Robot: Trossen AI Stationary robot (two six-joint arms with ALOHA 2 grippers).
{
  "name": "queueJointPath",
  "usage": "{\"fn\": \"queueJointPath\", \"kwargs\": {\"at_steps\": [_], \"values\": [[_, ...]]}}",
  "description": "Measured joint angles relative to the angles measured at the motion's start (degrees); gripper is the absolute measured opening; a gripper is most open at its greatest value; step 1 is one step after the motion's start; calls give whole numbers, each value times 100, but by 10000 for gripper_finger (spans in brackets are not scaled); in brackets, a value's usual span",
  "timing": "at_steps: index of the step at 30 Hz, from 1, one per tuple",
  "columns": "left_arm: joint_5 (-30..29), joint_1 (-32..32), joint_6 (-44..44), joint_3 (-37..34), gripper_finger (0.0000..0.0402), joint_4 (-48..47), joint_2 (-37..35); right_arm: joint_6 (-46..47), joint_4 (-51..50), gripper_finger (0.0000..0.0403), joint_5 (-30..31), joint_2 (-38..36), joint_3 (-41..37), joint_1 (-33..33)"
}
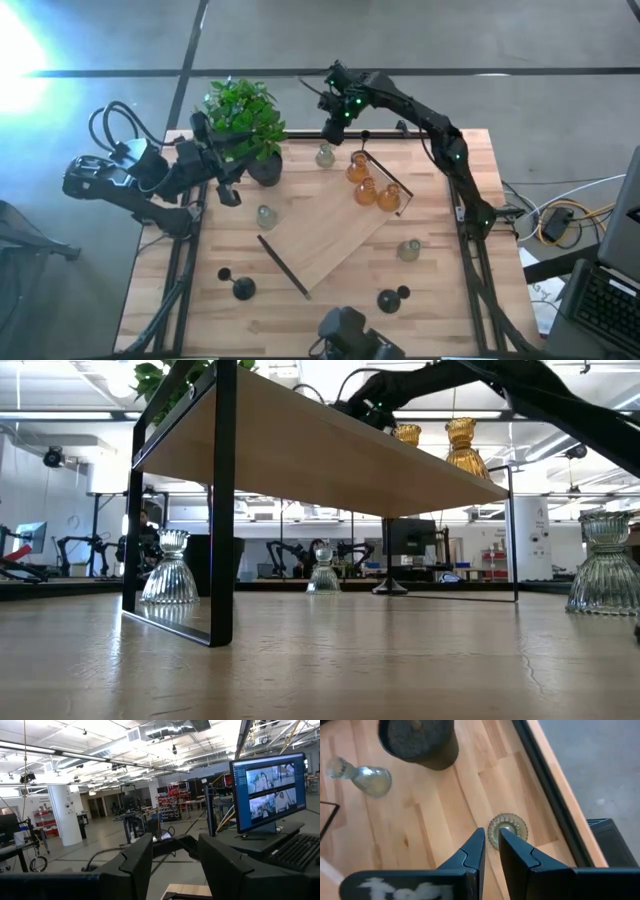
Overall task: Pick & Place candle stick holders
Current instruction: Put the top transparent glass candle holder on the shelf
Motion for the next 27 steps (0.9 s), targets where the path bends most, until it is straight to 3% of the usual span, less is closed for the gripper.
{"fn": "queueJointPath", "kwargs": {"at_steps": [14, 27], "values": [[1, 0, -7, 0, 163, -126, 0, 197, -78, 55, 726, 308, -2, 23], [-20, 9, 57, 0, 163, -238, 2, 368, -187, 164, 732, 565, -2, 105]]}}
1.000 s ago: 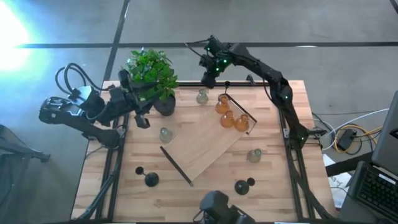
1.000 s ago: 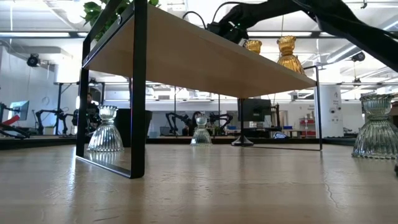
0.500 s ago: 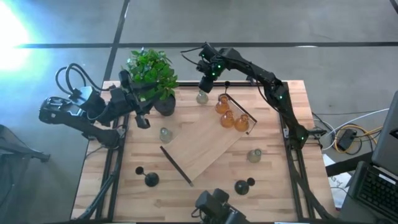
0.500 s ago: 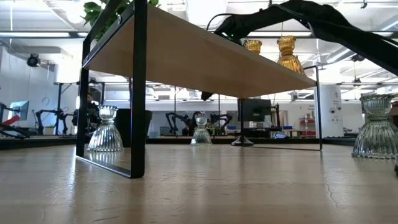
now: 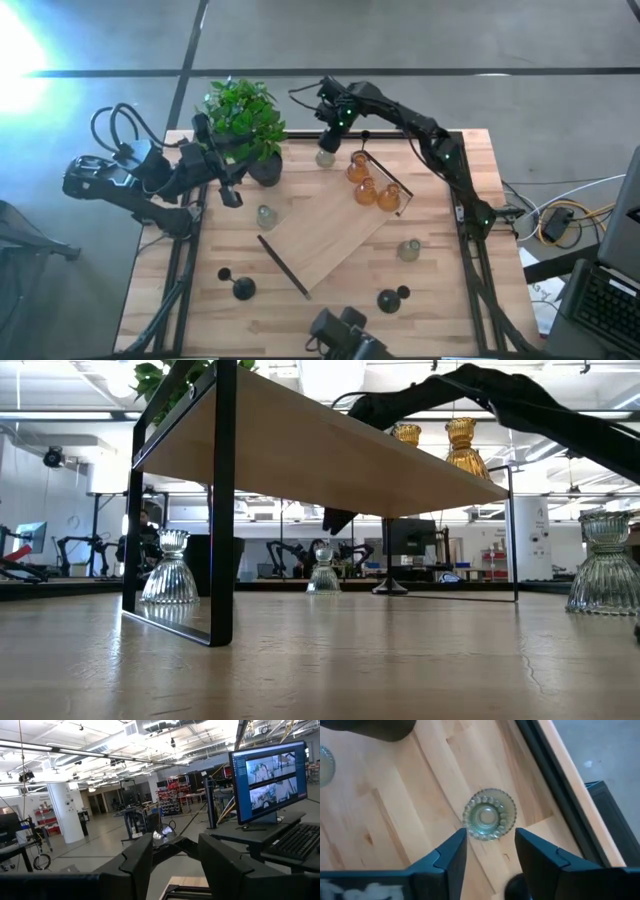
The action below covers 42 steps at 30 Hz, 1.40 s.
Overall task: Pick & Place candle stick holders
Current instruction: Put the top transparent glass candle holder on the shelf
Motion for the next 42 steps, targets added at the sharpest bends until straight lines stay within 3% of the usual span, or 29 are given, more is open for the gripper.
{"fn": "queueJointPath", "kwargs": {"at_steps": [19, 35, 42], "values": [[0, -2, 11, 0, 163, -46, 0, 144, 283, 128, 177, 145, -7, 39], [2, -4, 9, 0, 163, -46, 0, 558, 242, 140, 163, 145, -543, -2], [2, -4, 9, 0, 163, -46, 0, 412, 328, 108, 160, 152, -649, 2]]}}
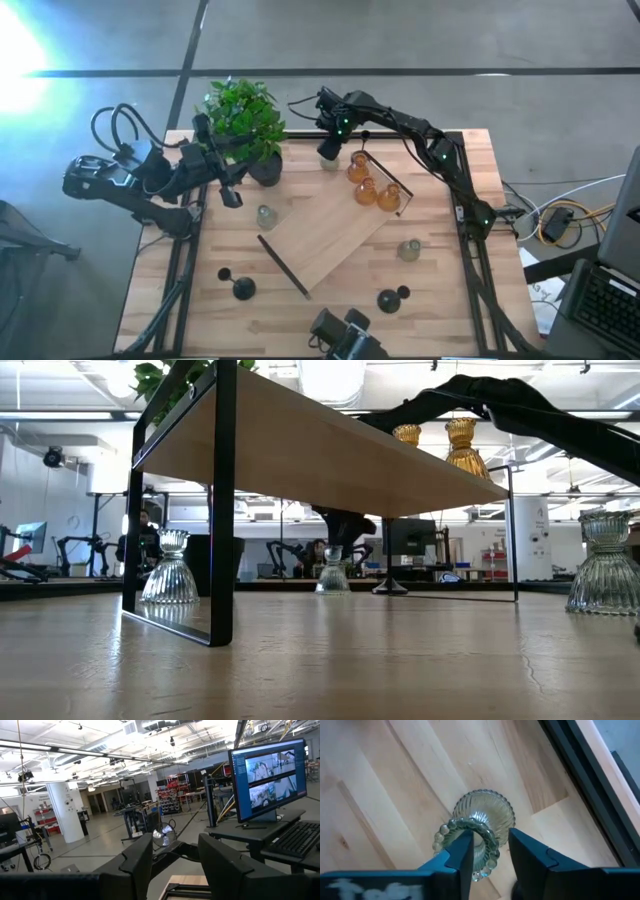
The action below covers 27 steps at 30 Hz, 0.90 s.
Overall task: Pick & Place candle stick holders
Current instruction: Put the top transparent glass candle holder on the shelf
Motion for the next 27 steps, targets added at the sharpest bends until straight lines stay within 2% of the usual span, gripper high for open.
{"fn": "queueJointPath", "kwargs": {"at_steps": [6, 13, 20, 27], "values": [[1, 1, -2, 0, 163, 0, 0, -66, 40, 26, -64, -1, 50, -4], [2, 0, -2, 0, 163, -2, 0, -139, -103, 21, -7, -4, 168, 0], [1, 0, -2, 0, 163, -2, 0, -264, -534, 20, 5, -87, 666, -7], [0, 0, -2, 0, 163, -2, -2, -327, -526, 20, 4, -632, 657, -4]]}}
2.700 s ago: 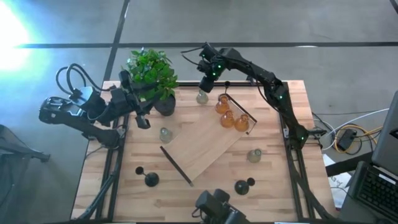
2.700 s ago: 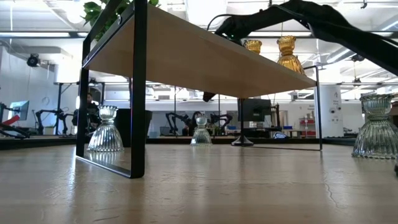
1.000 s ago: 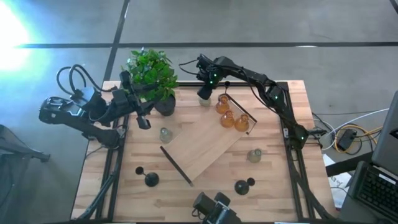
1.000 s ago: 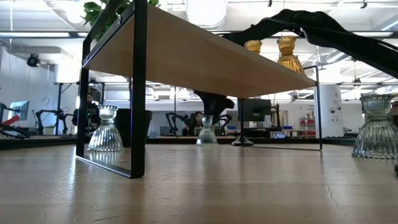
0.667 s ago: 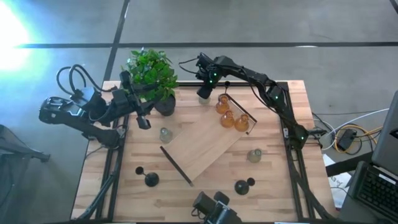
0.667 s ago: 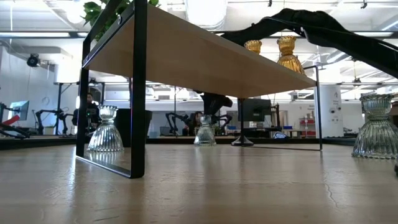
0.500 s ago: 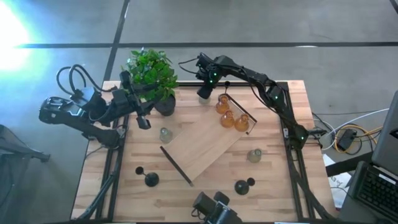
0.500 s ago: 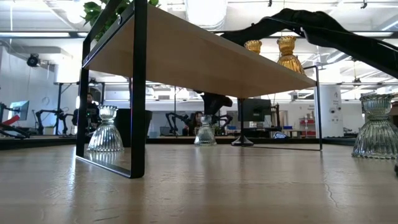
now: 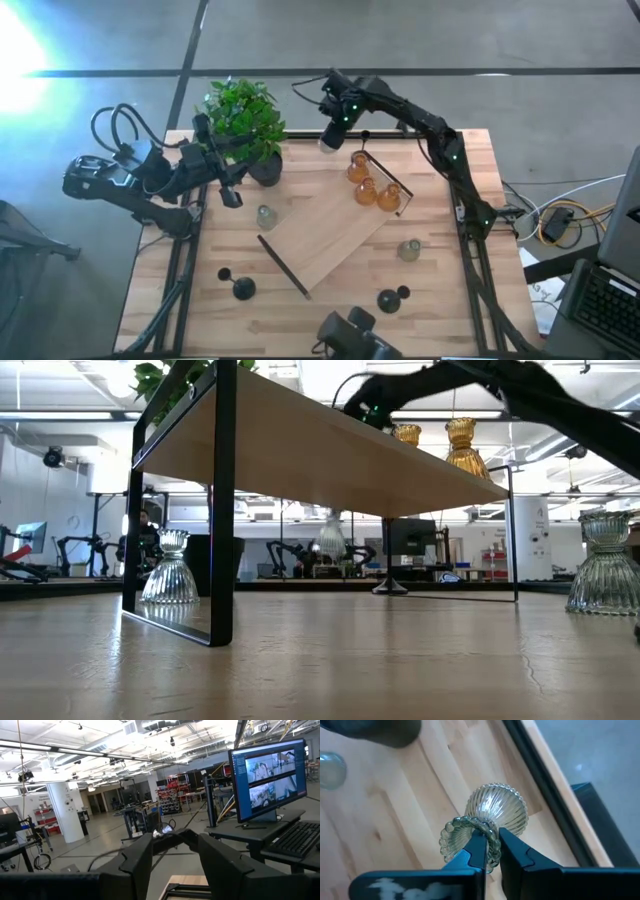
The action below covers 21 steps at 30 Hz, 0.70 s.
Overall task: Pick & Place candle stick holders
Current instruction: Put the top transparent glass candle holder on the shelf
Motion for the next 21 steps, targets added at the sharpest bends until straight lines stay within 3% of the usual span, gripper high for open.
{"fn": "queueJointPath", "kwargs": {"at_steps": [14, 21], "values": [[-24, 2, 88, 0, 163, -85, 0, 136, -101, 20, 0, -2069, 12, 310], [-1005, 2, 892, 0, 163, -258, 384, 894, -43, 19, 380, -3122, 14, 1029]]}}
